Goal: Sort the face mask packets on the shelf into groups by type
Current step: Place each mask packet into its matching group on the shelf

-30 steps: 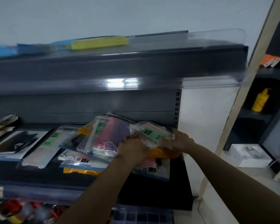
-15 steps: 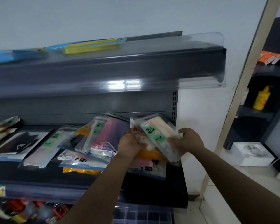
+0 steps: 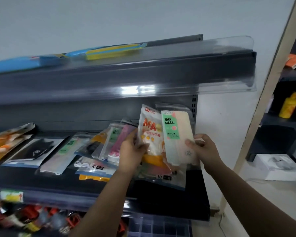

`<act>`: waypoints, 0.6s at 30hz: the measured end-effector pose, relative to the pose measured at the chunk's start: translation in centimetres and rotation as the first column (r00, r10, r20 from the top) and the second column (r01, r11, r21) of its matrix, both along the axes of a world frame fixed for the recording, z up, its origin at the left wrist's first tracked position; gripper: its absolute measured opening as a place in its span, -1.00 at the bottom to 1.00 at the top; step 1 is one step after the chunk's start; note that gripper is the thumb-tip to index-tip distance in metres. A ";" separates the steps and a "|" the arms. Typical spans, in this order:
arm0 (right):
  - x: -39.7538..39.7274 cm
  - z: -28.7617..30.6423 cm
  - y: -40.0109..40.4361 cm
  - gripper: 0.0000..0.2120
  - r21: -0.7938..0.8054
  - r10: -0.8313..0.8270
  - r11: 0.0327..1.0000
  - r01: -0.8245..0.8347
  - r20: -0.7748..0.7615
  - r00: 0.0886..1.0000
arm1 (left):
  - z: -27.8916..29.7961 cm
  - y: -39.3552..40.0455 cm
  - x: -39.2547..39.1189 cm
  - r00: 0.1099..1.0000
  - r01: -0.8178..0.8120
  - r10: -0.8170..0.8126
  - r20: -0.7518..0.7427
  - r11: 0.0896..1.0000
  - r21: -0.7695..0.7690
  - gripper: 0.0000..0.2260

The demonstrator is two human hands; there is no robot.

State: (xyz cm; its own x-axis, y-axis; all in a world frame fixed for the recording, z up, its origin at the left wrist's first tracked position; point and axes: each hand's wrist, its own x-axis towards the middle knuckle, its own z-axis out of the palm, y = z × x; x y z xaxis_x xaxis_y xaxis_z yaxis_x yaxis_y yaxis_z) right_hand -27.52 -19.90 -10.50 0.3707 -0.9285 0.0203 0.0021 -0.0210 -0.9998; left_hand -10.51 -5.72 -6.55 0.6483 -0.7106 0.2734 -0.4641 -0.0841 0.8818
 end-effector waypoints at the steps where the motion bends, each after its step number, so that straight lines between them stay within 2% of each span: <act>1: 0.5 0.1 0.5 -0.79 0.001 0.010 1.000 -0.010 0.012 1.000 | 0.2 0.6 0.3 1.000 -0.015 0.015 -0.016 0.999 -0.032 -0.59; 7: 5.1 2.6 4.5 -0.62 -0.019 0.095 0.995 -0.094 0.094 0.991 | 1.2 5.6 4.1 0.979 -0.151 0.121 -0.166 0.972 -0.183 -0.57; 13: 12.7 4.9 10.8 -0.67 -0.066 0.201 0.979 -0.194 0.122 0.972 | 1.6 13.4 9.3 0.932 -0.324 0.261 -0.253 0.911 -0.255 -0.55; 18: 18.9 5.7 16.9 -0.73 -0.046 0.313 0.950 -0.310 0.139 0.940 | 1.5 21.4 13.4 0.886 -0.453 0.403 -0.230 0.857 -0.246 -0.55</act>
State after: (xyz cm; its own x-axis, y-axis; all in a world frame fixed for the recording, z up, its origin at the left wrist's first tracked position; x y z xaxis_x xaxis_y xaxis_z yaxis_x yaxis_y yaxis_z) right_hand -8.58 -3.02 -4.75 0.6329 -0.7658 0.1140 0.1546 -0.0192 -0.9878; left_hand 2.88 15.72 -5.03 0.9233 -0.2596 0.2831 -0.2865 0.0253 0.9577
